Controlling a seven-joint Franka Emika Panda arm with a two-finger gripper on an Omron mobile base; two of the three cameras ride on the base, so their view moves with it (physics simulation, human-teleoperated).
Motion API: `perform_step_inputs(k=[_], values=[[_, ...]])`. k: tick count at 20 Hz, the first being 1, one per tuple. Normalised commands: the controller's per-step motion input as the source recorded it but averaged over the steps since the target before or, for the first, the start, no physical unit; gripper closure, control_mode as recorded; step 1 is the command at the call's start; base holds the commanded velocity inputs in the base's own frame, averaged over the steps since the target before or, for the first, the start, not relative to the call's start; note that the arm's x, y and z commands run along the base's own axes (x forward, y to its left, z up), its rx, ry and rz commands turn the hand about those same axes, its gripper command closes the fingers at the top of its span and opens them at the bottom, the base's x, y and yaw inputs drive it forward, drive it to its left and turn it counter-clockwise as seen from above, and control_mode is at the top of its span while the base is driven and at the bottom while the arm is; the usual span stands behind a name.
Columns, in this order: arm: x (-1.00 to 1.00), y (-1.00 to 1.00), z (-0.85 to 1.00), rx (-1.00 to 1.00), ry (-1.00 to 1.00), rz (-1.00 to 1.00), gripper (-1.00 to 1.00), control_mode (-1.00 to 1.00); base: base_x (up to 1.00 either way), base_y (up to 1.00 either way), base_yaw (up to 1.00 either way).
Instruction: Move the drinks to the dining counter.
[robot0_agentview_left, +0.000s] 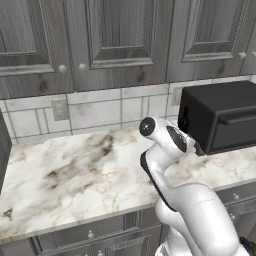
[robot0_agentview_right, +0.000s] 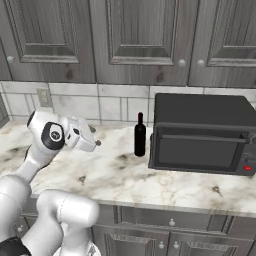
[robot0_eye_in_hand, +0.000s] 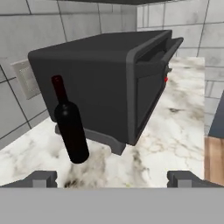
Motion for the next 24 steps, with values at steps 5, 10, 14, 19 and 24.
perform_step_inputs(k=[5,10,14,19,24], values=[[0.43,-0.17,0.00,-0.01,0.00,-0.01,-1.00,-1.00,0.00,0.00,0.00],[0.57,-0.15,0.00,0.00,0.00,-0.04,-1.00,-1.00,0.00,0.00,0.00],[0.55,-0.06,0.00,-0.02,0.00,-0.05,-1.00,-1.00,0.00,0.00,0.00],[0.46,-0.04,0.00,-0.06,0.00,-0.07,-1.00,-1.00,0.00,0.00,0.00],[0.22,-0.12,0.00,-0.06,0.00,-0.08,-1.00,-1.00,0.00,0.00,0.00]])
